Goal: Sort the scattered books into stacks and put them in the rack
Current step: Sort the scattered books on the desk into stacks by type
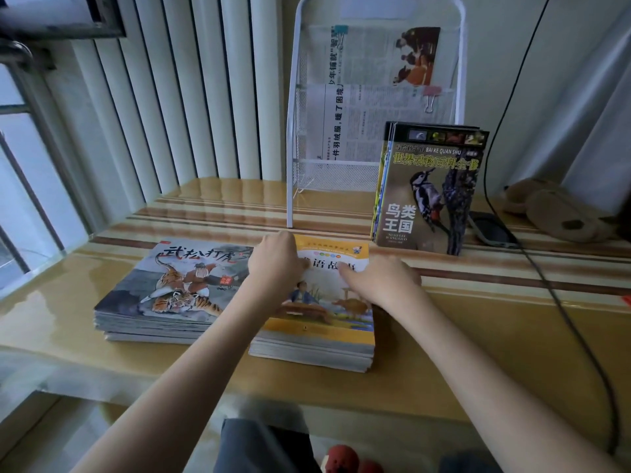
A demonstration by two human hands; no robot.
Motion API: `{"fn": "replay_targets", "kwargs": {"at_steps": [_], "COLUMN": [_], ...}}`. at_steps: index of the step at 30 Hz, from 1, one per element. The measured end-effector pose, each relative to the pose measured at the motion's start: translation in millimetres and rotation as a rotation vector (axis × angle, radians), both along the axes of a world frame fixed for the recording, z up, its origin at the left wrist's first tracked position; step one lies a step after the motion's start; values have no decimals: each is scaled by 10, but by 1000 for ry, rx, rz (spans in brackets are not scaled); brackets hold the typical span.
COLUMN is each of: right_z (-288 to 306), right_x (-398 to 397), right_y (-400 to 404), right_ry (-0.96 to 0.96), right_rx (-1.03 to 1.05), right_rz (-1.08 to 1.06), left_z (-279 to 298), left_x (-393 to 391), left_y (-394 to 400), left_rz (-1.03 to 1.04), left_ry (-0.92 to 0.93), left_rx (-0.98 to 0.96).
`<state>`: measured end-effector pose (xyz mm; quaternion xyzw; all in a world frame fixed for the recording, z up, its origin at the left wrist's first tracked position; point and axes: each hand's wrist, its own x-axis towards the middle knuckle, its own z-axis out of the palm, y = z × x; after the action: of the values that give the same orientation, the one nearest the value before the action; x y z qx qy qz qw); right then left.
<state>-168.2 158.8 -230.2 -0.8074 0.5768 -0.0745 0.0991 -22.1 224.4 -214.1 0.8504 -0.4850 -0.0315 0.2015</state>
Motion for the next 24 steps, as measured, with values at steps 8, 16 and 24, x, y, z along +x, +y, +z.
{"fn": "replay_targets", "kwargs": {"at_steps": [8, 16, 24], "right_z": [-75, -300, -83], "right_x": [187, 190, -341], "right_y": [16, -93, -706], "right_ry": [-122, -190, -478], "right_rx": [-215, 35, -190], "right_rz": [223, 301, 32], "left_z": [-265, -367, 503], "left_x": [-147, -152, -344], "left_y": [-217, -237, -1136], "left_rz": [-242, -266, -273], "left_ry": [-248, -182, -35], "left_rx": [8, 256, 46]}}
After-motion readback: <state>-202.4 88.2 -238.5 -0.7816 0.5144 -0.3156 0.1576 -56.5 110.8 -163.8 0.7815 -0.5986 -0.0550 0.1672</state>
